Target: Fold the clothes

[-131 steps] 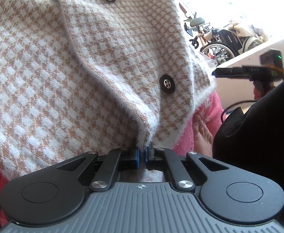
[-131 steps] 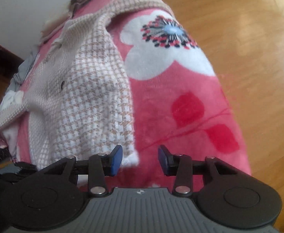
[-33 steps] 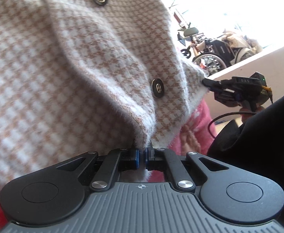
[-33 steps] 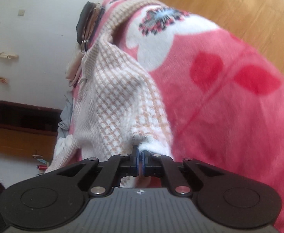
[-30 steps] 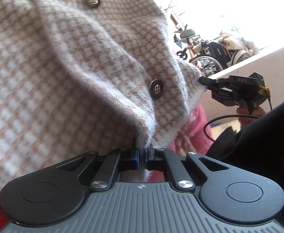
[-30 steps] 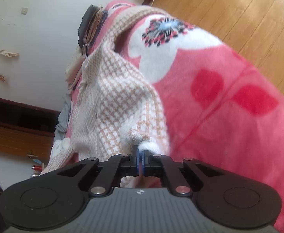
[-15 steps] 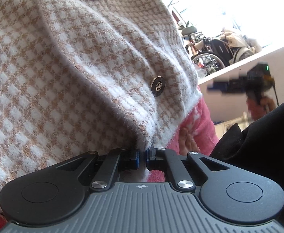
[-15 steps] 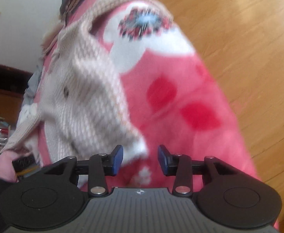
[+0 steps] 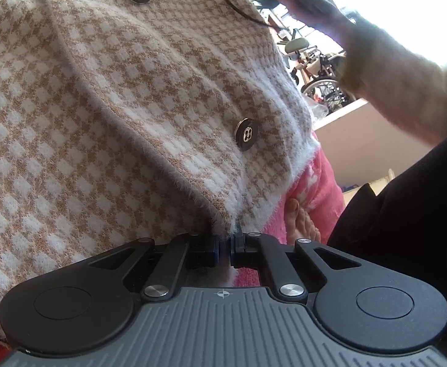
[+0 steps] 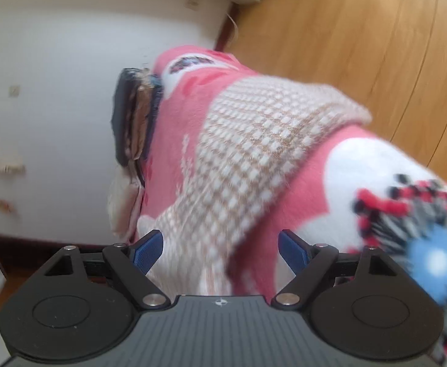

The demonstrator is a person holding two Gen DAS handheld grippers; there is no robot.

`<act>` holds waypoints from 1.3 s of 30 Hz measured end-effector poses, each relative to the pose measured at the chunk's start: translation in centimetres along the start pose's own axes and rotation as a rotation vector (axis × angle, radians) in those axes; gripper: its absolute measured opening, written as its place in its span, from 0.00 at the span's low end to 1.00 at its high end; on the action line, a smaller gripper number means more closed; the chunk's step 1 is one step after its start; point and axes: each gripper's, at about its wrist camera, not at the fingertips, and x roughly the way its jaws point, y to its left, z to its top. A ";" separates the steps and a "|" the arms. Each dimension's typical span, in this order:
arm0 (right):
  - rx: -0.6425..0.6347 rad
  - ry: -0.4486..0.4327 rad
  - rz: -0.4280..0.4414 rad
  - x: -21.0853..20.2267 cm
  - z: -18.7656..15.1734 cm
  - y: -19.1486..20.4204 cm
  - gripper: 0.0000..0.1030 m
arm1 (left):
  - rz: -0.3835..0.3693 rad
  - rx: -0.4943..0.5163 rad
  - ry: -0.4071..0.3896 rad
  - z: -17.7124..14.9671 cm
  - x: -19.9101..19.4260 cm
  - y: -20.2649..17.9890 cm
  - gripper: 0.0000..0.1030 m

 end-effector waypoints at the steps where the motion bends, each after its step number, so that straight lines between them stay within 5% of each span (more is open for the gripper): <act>1: 0.020 0.004 -0.006 1.4 0.6 -0.1 0.82 | -0.002 0.003 0.000 0.0 0.0 0.0 0.05; 4: -0.065 -0.048 -0.019 3.4 1.5 1.5 0.69 | -0.001 0.022 -0.005 0.1 0.2 -0.3 0.05; 6: -0.160 -0.091 -0.027 4.1 1.9 3.4 0.34 | 0.003 0.036 -0.009 0.1 0.1 -0.6 0.04; 8: -0.234 -0.113 0.011 4.5 2.5 5.3 0.21 | 0.008 0.062 -0.013 0.3 -0.1 -1.0 0.04; 13: -0.463 -0.138 0.181 5.0 3.8 8.5 0.15 | 0.003 0.055 -0.016 1.2 0.2 -0.9 0.03; 16: -0.535 -0.130 0.121 7.0 4.8 7.8 0.14 | 0.001 0.035 -0.004 1.2 0.8 -0.8 0.03; 20: -0.443 -0.060 0.012 9.5 6.7 3.9 0.13 | -0.002 0.027 0.007 1.3 1.1 -1.0 0.04; 22: -0.362 -0.037 0.045 8.8 7.1 3.0 0.17 | -0.005 0.022 0.010 1.5 0.9 -0.9 0.04; 24: -0.357 -0.008 -0.003 7.2 6.7 3.1 0.50 | -0.010 0.023 0.007 1.5 0.8 -0.8 0.04; 28: -0.570 0.114 -0.021 3.2 0.1 4.5 0.58 | -0.027 0.013 -0.006 1.1 0.6 -0.4 0.05; 34: -0.888 0.301 -0.049 -2.8 -9.8 6.5 0.55 | -0.051 -0.009 -0.011 1.0 0.4 0.1 0.06; 36: -0.993 0.363 -0.058 -4.8 -13.0 7.2 0.39 | -0.060 -0.024 -0.009 1.0 0.3 0.2 0.06; 39: -1.151 0.459 -0.072 -7.8 -18.0 8.2 0.32 | -0.073 -0.039 -0.005 1.1 0.3 0.3 0.05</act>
